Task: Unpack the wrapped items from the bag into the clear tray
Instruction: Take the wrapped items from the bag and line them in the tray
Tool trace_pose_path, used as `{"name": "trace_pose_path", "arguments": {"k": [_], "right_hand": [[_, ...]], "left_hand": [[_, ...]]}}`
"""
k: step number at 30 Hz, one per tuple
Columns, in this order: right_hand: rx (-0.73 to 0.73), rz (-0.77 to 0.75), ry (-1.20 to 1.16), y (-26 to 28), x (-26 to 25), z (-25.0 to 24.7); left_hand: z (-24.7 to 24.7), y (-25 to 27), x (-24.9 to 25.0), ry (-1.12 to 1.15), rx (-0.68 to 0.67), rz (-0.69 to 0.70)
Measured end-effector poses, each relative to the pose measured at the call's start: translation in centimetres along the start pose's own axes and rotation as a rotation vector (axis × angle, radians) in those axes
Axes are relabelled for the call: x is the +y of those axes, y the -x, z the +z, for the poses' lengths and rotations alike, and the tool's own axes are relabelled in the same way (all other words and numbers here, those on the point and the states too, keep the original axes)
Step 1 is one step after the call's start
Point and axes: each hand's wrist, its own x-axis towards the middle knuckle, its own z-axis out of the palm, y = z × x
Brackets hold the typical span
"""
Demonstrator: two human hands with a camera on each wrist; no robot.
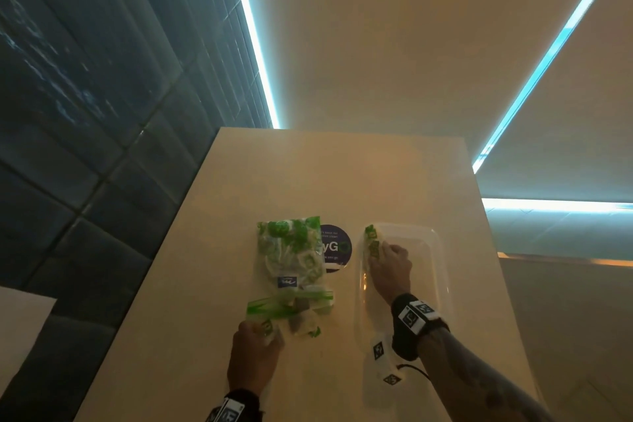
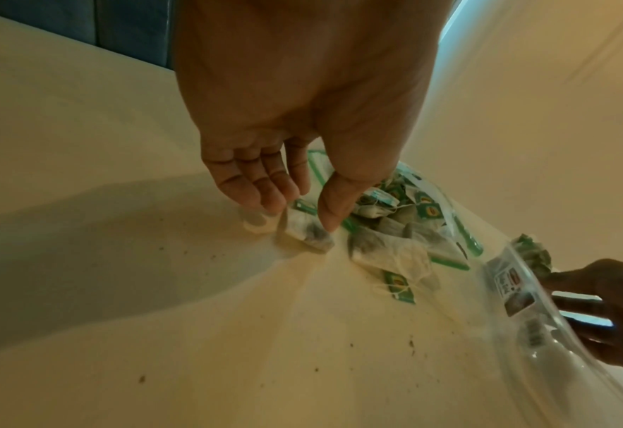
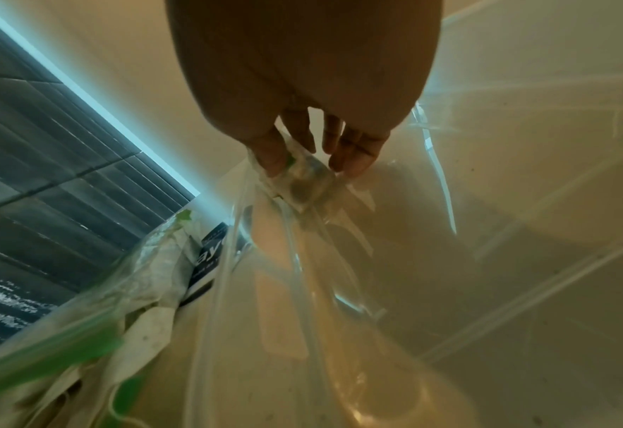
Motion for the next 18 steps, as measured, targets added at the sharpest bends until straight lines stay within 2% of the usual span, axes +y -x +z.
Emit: {"name": "trace_pose_path", "arguments": {"k": [5, 8, 10, 12, 15, 18], "right_hand": [[0.019, 0.051, 0.096, 0.0, 1.5, 0.2], [0.011, 0.083, -0.109, 0.8, 0.9, -0.5], [0.008, 0.031, -0.172, 0.8, 0.9, -0.5], [-0.02, -0.03, -0.172, 0.8, 0.6, -0.5], [-0.099, 0.003, -0.184, 0.7, 0.2, -0.8], [-0.16, 0.046, -0.189, 0.9, 0.1, -1.3]], "left_hand": [[0.4, 0.2, -0.8, -0.007, 0.011, -0.038], [0.5, 0.2, -1.1, 0.006, 0.014, -0.038], [0.5, 0.3, -1.1, 0.003, 0.021, -0.045], [0.5, 0.4, -1.1, -0.007, 0.042, -0.044], [0.7, 0.5, -1.4, -0.044, 0.078, -0.012], [0.7, 0.7, -1.5, -0.106, 0.044, 0.042]]}}
